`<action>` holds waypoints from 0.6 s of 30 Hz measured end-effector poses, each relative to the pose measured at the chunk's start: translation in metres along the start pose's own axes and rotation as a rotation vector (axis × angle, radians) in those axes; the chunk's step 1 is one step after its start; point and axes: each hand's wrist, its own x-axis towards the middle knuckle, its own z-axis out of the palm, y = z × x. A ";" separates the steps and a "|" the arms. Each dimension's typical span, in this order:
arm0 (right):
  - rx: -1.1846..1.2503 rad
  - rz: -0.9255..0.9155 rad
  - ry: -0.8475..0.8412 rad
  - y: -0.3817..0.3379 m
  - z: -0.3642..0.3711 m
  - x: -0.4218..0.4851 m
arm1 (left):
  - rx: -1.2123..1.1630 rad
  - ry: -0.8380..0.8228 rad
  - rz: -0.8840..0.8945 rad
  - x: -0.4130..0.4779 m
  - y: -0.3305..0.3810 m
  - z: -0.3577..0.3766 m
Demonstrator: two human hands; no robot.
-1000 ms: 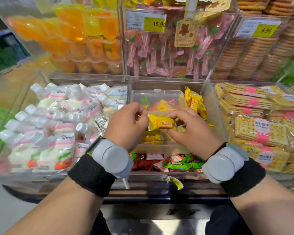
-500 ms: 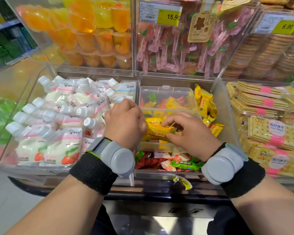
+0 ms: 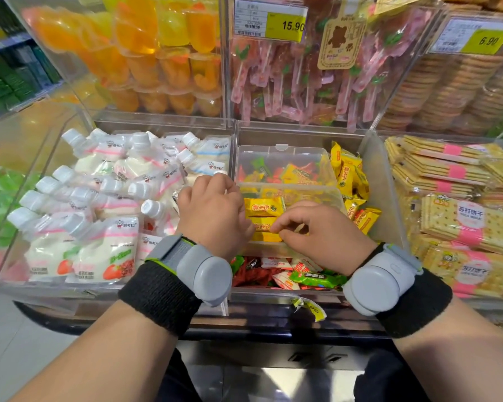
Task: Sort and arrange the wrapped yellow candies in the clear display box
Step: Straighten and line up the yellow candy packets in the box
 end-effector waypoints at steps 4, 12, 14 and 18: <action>0.008 0.007 0.015 0.000 -0.001 0.000 | -0.017 -0.008 0.008 -0.001 0.000 -0.001; 0.046 -0.007 0.068 0.004 -0.007 -0.005 | -0.031 0.026 0.027 -0.001 0.009 0.001; 0.065 -0.004 0.095 0.008 -0.011 -0.008 | -0.019 0.039 0.051 0.000 0.015 0.002; 0.099 0.017 0.154 0.016 -0.019 -0.013 | -0.022 0.046 0.097 0.001 0.027 0.002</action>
